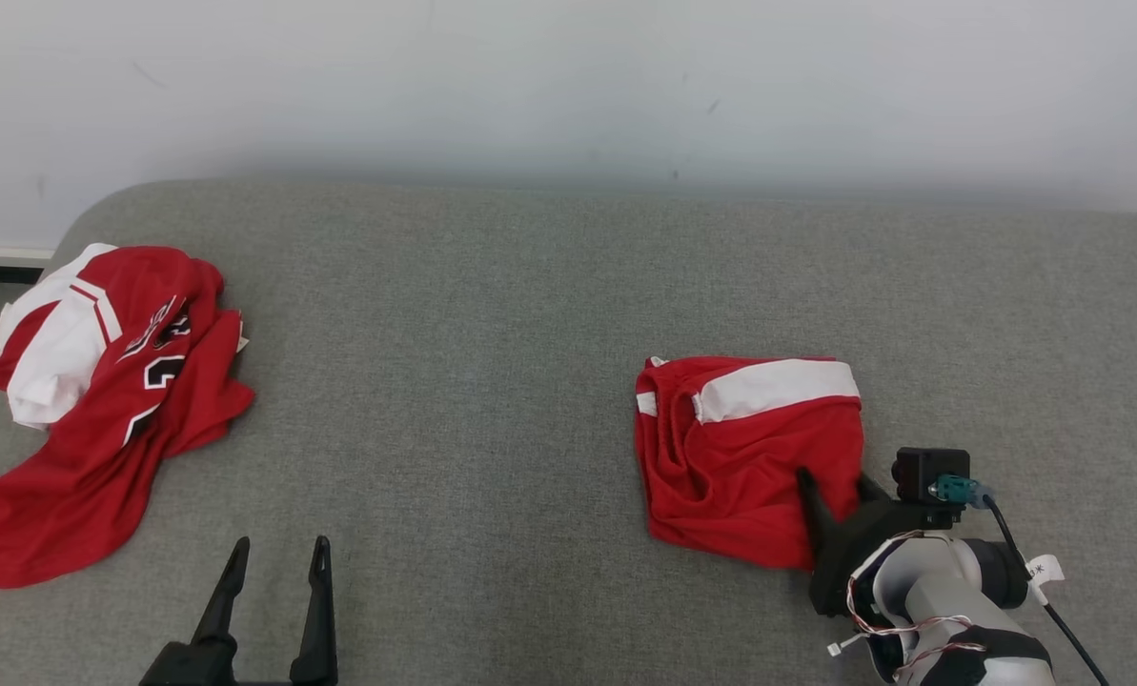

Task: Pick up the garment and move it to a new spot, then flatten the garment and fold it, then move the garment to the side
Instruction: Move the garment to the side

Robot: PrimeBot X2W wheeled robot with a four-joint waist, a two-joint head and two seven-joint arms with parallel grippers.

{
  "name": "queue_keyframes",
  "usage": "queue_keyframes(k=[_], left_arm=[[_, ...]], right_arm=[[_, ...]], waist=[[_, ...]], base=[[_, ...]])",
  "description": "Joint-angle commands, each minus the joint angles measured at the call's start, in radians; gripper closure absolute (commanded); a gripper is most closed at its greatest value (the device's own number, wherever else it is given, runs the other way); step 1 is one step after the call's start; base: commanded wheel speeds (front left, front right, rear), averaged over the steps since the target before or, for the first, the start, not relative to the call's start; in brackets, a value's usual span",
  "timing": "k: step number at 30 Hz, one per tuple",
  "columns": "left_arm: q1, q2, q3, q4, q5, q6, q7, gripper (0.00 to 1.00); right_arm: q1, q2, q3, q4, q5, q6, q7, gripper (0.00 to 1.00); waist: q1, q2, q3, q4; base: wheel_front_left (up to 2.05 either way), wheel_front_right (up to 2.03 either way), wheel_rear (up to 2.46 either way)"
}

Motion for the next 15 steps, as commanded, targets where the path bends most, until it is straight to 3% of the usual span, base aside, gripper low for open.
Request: queue_keyframes(k=[1,15], left_arm=[[-0.009,-0.001,0.004,0.002,0.001,-0.001,-0.003,0.00],[-0.051,-0.002,0.021,-0.034,-0.009,-0.001,-0.003,0.00]], right_arm=[[-0.007,0.006,0.010,0.015,0.015,-0.002,-0.002,1.00],[-0.176,-0.109,0.182,-0.001,-0.011,-0.002,0.006,1.00]], waist=[[-0.0001,-0.0001,0.004,-0.003],[-0.0001,-0.0001,0.114,-0.064]], base=[[0.00,0.00,0.00],[0.00,0.00,0.00]])
